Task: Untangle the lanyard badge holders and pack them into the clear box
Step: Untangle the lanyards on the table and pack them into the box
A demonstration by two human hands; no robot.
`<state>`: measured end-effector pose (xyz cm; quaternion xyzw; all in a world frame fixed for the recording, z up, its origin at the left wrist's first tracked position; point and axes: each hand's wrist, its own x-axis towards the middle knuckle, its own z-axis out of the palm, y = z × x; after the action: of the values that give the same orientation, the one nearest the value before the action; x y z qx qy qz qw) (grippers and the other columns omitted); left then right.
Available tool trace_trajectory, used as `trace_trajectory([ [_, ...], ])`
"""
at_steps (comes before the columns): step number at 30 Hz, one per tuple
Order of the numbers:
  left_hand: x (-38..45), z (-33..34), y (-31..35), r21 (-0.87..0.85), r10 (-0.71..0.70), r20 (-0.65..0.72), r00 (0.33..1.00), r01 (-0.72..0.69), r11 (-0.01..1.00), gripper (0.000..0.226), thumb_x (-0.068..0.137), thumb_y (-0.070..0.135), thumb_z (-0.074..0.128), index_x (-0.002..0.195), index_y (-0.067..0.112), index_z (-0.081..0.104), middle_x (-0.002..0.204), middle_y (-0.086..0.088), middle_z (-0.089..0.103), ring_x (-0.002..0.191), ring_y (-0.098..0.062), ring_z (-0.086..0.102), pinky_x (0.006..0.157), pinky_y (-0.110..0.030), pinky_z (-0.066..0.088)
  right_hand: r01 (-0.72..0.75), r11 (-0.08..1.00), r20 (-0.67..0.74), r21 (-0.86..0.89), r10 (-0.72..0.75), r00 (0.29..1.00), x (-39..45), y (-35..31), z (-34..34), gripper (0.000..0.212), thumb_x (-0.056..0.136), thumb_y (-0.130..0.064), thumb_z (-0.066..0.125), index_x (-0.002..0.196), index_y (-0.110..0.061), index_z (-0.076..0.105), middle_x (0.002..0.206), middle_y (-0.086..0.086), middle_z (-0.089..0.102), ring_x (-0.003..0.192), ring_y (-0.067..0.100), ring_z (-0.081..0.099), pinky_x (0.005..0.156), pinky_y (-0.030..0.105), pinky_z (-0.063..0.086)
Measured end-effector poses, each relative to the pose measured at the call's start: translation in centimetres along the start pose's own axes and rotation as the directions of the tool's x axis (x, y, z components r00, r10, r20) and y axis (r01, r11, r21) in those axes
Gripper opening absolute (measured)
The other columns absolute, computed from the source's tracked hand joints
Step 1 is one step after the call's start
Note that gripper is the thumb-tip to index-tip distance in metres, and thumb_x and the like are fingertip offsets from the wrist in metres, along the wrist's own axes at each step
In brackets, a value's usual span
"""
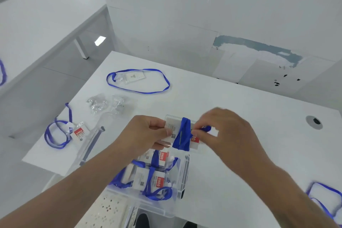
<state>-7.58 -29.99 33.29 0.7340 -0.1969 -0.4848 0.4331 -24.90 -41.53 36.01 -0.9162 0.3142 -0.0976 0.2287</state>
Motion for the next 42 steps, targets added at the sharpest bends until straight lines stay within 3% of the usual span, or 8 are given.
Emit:
trace_trajectory([
  [8, -1.1, -5.6, -2.7, -0.018, -0.155, 0.01, 0.988, 0.155, 0.988, 0.004, 0.085, 0.008, 0.073, 0.089, 0.008, 0.073, 0.091, -0.015, 0.076, 0.076, -0.023, 0.076, 0.065, -0.028, 0.062, -0.181, 0.928, 0.259, 0.325, 0.096, 0.961, 3.0, -2.6, 5.0, 0.018, 0.082, -0.037, 0.073, 0.099, -0.038, 0.067, 0.087, -0.017, 0.07, 0.081, -0.001, 0.066, 0.071, 0.02, 0.055],
  [13, -1.0, -8.0, -6.5, 0.058, -0.217, -0.129, 0.968, 0.226, 0.972, 0.012, 0.096, 0.02, 0.058, 0.095, 0.02, 0.07, 0.092, -0.002, 0.072, 0.086, -0.02, 0.069, 0.076, -0.031, 0.059, -0.222, 0.933, 0.406, 0.282, 0.094, 0.909, 3.4, -4.2, 10.3, 0.011, 0.09, -0.033, 0.065, 0.1, -0.035, 0.07, 0.09, -0.018, 0.072, 0.082, 0.001, 0.067, 0.068, 0.018, 0.053],
  [18, -1.1, -8.5, -9.2, 0.281, -0.152, -0.198, 0.968, 0.204, 0.938, 0.038, 0.1, 0.028, 0.048, 0.137, 0.022, 0.053, 0.136, 0.002, 0.058, 0.125, -0.02, 0.052, 0.107, -0.037, 0.043, -0.249, 0.937, 0.468, 0.244, 0.111, 0.877, 3.8, -5.6, 14.1, 0.017, 0.094, -0.027, 0.061, 0.105, -0.033, 0.072, 0.088, -0.013, 0.072, 0.071, 0.008, 0.068, 0.065, 0.017, 0.052],
  [23, -1.1, -8.1, -10.0, 0.264, -0.12, -0.231, 0.965, 0.181, 0.947, 0.049, 0.101, 0.036, 0.043, 0.149, 0.03, 0.033, 0.152, 0.003, 0.042, 0.107, -0.006, 0.052, 0.088, -0.025, 0.036, -0.295, 0.924, 0.529, 0.244, 0.128, 0.839, 4.1, -6.6, 17.6, 0.017, 0.093, -0.025, 0.062, 0.105, -0.029, 0.074, 0.093, -0.008, 0.074, 0.074, 0.008, 0.067, 0.078, 0.026, 0.057],
  [26, -1.0, -8.0, -10.1, 0.28, -0.078, -0.255, 0.964, 0.15, 0.948, 0.047, 0.101, 0.037, 0.043, 0.148, 0.033, 0.035, 0.153, 0.004, 0.04, 0.115, -0.01, 0.052, 0.095, -0.028, 0.038, -0.259, 0.948, 0.55, 0.184, 0.119, 0.827, 4.0, -7.3, 19.2, 0.016, 0.092, -0.03, 0.062, 0.103, -0.029, 0.074, 0.097, -0.008, 0.074, 0.082, 0.007, 0.066, 0.084, 0.028, 0.055],
  [32, -1.1, -7.8, -9.7, 0.227, 0.03, -0.252, 0.967, 0.029, 0.973, 0.037, 0.099, 0.034, 0.05, 0.136, 0.038, 0.048, 0.143, 0.015, 0.049, 0.127, -0.006, 0.047, 0.104, -0.031, 0.038, -0.126, 0.991, 0.476, 0.041, 0.091, 0.875, 3.5, -7.4, 17.4, 0.039, 0.091, -0.044, 0.061, 0.129, -0.038, 0.057, 0.135, -0.016, 0.056, 0.118, 0.006, 0.053, 0.102, 0.024, 0.037],
  [37, -1.0, -6.5, -8.2, 0.207, 0.135, -0.247, 0.96, -0.084, 0.975, 0.027, 0.097, 0.031, 0.055, 0.123, 0.039, 0.056, 0.12, 0.023, 0.057, 0.101, 0.011, 0.052, 0.073, -0.007, 0.041, -0.133, 0.977, 0.319, 0.165, 0.074, 0.945, 1.4, -5.5, 12.2, 0.031, 0.089, -0.048, 0.061, 0.119, -0.043, 0.06, 0.122, -0.027, 0.059, 0.097, -0.008, 0.053, 0.089, 0.009, 0.037],
  [42, -0.4, -2.3, -5.3, 0.255, 0.236, -0.18, 0.955, -0.187, 0.949, 0.022, 0.094, 0.037, 0.057, 0.11, 0.051, 0.053, 0.106, 0.034, 0.056, 0.098, 0.014, 0.053, 0.075, -0.009, 0.044, -0.145, 0.966, 0.104, 0.214, 0.125, 0.987, -1.5, -1.3, 7.2, 0.031, 0.087, -0.049, 0.061, 0.118, -0.047, 0.058, 0.12, -0.036, 0.055, 0.114, -0.012, 0.047, 0.097, 0.014, 0.039],
])
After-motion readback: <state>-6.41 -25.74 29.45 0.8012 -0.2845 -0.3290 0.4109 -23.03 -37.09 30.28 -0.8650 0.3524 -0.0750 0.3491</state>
